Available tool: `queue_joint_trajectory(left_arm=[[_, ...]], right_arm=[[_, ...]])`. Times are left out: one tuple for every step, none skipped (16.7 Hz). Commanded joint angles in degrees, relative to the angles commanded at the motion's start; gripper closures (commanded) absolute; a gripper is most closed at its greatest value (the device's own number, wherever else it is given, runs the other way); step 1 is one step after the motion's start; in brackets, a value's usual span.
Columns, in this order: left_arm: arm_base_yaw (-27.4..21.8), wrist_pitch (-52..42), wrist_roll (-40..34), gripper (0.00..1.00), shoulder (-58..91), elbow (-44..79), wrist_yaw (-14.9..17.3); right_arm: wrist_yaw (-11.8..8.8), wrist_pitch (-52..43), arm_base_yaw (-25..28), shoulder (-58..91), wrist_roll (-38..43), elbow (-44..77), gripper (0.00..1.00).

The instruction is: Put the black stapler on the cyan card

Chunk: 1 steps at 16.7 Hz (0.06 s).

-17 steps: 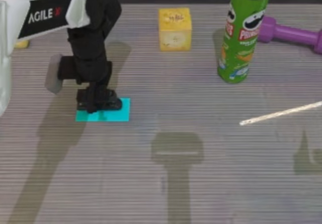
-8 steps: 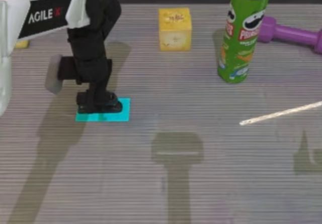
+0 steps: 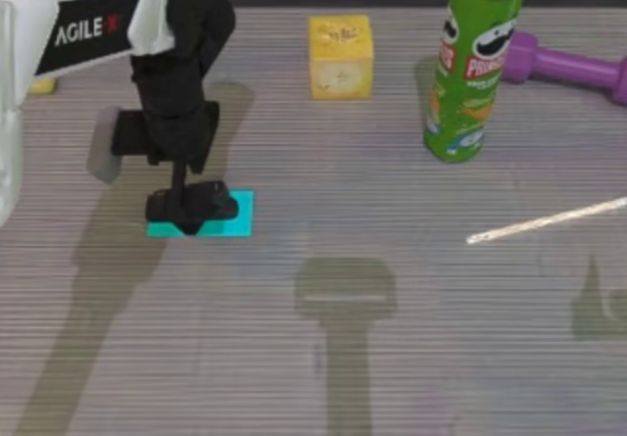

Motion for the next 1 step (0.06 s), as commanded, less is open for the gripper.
queue_joint_trajectory(left_arm=[[0.0,0.0,0.0,0.0,0.0,0.0,0.0]], right_arm=[[0.0,0.0,0.0,0.0,0.0,0.0,0.0]])
